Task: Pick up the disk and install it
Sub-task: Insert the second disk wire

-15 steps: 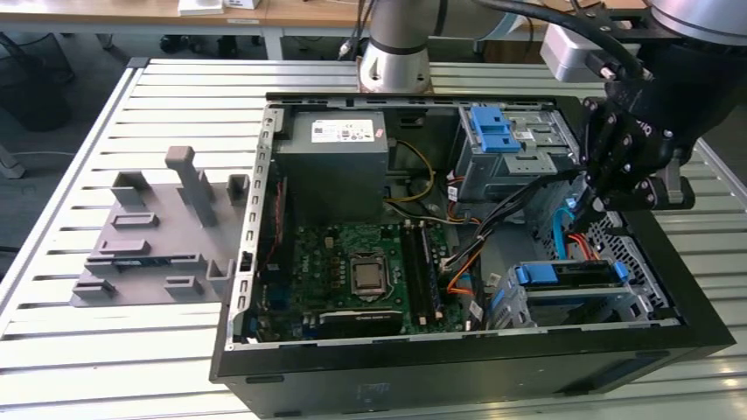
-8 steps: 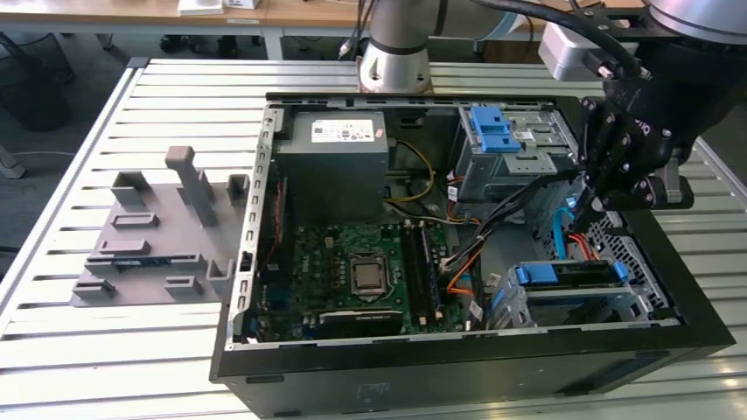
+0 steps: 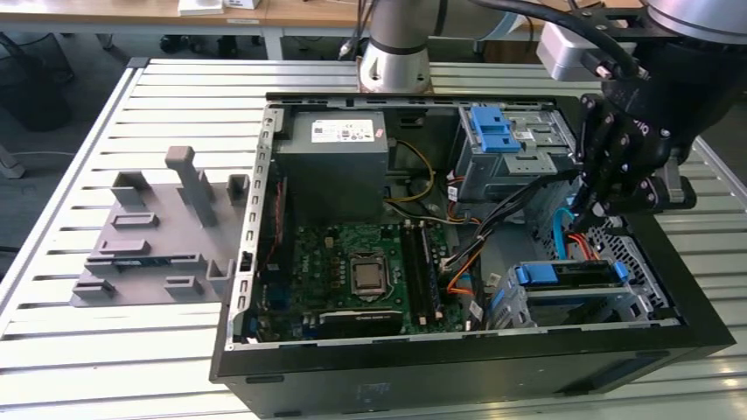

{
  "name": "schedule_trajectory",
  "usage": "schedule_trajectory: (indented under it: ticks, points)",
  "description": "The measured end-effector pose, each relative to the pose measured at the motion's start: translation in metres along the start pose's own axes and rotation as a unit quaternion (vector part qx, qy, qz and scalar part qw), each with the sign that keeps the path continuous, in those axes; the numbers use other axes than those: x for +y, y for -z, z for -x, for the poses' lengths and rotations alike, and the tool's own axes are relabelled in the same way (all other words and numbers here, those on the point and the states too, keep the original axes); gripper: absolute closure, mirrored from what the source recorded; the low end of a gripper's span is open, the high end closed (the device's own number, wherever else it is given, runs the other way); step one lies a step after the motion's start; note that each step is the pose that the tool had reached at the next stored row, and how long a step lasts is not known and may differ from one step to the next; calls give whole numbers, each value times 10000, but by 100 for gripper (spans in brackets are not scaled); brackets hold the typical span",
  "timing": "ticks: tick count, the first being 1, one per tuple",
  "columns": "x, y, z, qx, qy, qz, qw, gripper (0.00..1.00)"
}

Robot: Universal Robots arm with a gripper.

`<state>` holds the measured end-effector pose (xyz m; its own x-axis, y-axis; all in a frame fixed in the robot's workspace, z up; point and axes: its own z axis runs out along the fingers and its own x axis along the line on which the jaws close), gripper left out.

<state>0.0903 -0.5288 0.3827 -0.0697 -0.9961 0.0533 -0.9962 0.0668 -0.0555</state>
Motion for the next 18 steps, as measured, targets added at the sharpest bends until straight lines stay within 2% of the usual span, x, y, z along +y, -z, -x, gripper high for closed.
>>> schedule_trajectory:
  ticks: [1,3,8,18]
  points:
    - [6,-1,0,14,1,-1,10000,76]
    - [14,-2,6,31,2,-3,10000,76]
    - [19,-15,73,62,4,-5,10000,76]
    - [26,-110,86,155,8,-11,9999,76]
